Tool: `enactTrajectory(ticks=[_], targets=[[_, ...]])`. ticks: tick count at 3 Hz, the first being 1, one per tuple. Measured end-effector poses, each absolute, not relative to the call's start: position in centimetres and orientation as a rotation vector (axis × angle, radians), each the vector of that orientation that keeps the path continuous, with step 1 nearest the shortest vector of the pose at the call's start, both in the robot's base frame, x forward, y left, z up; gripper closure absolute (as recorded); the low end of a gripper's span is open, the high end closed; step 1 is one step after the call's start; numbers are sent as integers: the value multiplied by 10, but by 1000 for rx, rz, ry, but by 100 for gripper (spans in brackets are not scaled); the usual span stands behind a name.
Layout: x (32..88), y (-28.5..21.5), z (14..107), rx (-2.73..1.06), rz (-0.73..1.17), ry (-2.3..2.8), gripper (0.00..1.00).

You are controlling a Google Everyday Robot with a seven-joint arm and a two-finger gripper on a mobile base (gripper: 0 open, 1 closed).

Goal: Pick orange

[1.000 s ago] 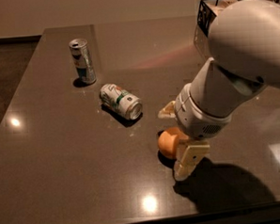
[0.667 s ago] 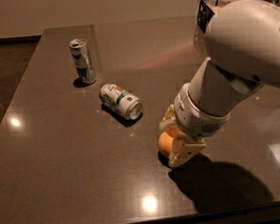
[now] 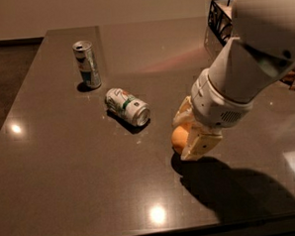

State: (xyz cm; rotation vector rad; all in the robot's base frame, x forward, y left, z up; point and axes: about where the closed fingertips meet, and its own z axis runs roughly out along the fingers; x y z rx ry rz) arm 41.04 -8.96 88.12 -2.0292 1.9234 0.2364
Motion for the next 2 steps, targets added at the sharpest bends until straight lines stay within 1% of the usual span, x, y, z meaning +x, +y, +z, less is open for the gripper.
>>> enactTrajectory(ticks=[1,2], targets=[[413,-98,918,-1978,267,1894,100],[414,-106,950,-1941,293,1855,100]])
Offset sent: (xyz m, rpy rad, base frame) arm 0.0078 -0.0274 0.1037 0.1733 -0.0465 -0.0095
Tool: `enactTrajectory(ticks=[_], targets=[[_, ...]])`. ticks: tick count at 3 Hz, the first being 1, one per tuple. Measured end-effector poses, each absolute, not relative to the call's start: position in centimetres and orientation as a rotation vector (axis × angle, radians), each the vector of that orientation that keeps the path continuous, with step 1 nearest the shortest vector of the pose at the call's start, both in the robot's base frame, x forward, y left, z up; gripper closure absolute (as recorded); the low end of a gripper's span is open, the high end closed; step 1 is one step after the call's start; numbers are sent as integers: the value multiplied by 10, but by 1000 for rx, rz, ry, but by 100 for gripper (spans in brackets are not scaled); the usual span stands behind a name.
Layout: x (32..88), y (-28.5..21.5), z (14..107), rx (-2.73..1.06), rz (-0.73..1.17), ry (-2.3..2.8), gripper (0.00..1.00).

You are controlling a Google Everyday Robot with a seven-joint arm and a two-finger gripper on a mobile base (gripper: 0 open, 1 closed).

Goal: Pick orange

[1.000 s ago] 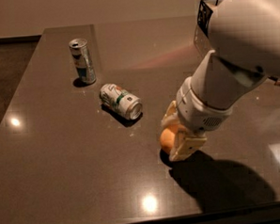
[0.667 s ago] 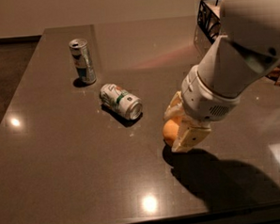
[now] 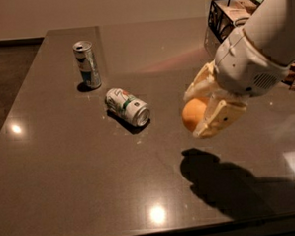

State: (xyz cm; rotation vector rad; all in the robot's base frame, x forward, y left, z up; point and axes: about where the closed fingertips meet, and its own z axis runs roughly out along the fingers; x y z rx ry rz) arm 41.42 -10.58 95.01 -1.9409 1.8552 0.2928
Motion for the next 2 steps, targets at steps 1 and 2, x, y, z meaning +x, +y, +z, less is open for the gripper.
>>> enactTrajectory(ticks=[1,2], targets=[[413,-108,970,-1927,316,1813,100],[413,-107,971,-1926,315,1809,100]])
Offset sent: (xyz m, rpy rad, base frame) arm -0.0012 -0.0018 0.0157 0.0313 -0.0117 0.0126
